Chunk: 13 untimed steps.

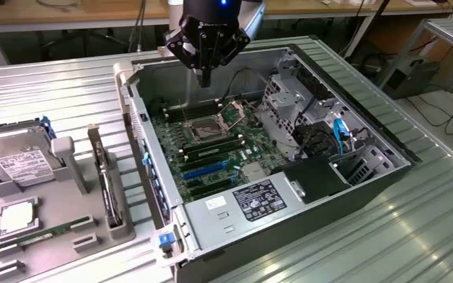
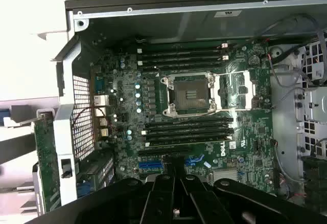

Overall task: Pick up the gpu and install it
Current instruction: 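Reach for the gpu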

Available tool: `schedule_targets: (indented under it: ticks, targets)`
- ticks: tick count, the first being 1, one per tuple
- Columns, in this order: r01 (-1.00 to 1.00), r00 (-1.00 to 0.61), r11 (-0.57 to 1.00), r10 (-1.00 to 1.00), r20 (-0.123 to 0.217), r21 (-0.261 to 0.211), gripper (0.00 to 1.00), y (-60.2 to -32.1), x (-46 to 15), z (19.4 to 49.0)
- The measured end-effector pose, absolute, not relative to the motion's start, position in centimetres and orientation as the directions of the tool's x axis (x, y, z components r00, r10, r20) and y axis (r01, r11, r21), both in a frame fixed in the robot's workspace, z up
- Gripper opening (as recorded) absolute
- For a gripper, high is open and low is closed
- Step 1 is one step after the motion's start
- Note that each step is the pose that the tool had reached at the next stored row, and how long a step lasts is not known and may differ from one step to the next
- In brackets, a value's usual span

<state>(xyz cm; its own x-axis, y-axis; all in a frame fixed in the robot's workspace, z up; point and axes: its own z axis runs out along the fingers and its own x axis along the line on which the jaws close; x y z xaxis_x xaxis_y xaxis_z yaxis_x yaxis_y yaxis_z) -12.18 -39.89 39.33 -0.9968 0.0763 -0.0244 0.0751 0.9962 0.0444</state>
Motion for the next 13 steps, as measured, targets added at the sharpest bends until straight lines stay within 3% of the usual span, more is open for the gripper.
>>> schedule_targets:
  ticks: [13]
  targets:
    - [0.075,-0.997,0.996,0.076,-0.024,0.044,0.11,-39.89,-12.17,39.33]
